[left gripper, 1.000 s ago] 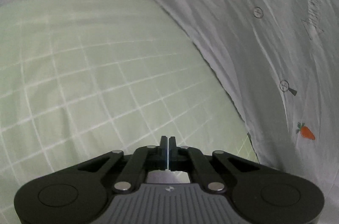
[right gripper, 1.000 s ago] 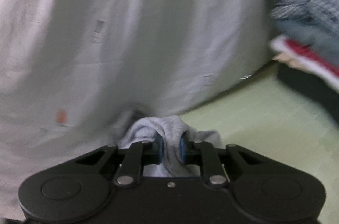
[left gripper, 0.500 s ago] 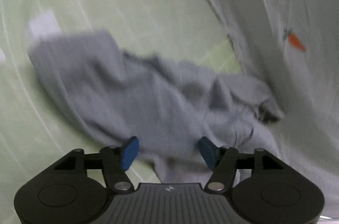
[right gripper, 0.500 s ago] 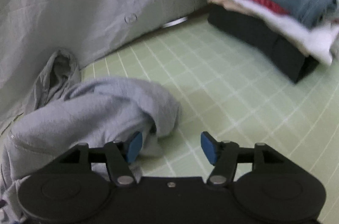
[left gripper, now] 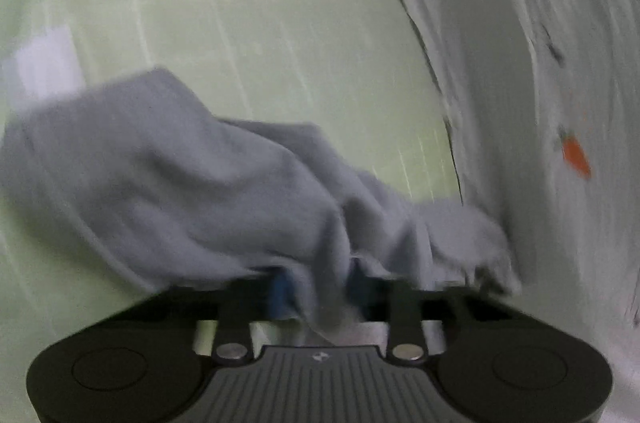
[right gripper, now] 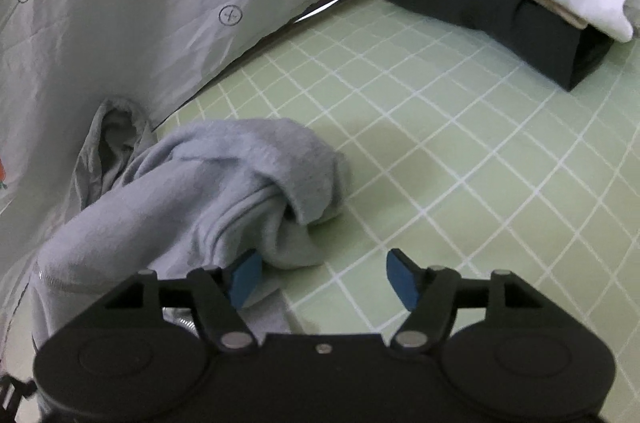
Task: Fold clothes
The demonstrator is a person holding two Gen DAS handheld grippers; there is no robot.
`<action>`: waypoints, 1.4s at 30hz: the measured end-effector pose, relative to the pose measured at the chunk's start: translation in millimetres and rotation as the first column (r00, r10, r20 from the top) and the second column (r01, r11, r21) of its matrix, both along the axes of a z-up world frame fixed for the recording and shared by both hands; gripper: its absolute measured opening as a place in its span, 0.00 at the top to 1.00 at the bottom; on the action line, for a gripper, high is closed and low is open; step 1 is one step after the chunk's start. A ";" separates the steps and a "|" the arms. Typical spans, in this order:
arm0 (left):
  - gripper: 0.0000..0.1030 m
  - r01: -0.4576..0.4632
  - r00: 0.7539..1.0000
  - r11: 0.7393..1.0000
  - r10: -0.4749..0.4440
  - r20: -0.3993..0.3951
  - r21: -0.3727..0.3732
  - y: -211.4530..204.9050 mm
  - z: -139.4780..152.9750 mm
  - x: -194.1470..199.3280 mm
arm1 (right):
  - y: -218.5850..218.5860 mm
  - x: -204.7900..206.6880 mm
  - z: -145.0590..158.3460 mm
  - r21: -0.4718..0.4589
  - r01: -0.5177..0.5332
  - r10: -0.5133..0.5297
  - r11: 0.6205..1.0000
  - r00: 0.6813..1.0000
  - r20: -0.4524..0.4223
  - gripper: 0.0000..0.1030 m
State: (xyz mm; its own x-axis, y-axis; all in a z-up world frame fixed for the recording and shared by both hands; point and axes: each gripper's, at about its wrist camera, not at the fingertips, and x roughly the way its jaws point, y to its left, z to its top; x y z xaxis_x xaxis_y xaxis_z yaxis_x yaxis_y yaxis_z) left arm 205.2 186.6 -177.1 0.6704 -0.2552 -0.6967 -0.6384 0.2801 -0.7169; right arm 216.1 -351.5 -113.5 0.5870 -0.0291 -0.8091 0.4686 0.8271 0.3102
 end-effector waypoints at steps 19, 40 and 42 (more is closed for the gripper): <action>0.45 0.230 0.970 0.884 -0.244 -0.018 0.406 -18.9 78.0 -16.2 | 20.3 -15.4 8.1 -0.065 -0.097 0.103 0.993 0.990 0.092 0.36; 0.65 0.493 0.870 0.700 -0.379 -0.317 0.516 -202.1 20.4 -41.6 | 2.4 20.6 -8.1 -0.257 -0.387 0.430 0.885 0.892 0.137 0.93; 0.68 0.482 0.875 0.704 -0.355 -0.329 0.522 -204.6 19.7 -37.1 | -13.0 25.6 0.6 -0.296 -0.363 0.424 0.884 0.888 0.176 0.94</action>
State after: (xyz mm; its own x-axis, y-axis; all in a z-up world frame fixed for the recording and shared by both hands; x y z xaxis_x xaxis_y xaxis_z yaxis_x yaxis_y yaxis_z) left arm 168.1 -18.1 -157.5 0.4316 0.0106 -0.9020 -0.4571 0.8646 -0.2085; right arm 241.7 -364.5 -112.8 0.7590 0.0624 -0.6481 0.0288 0.9912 0.1291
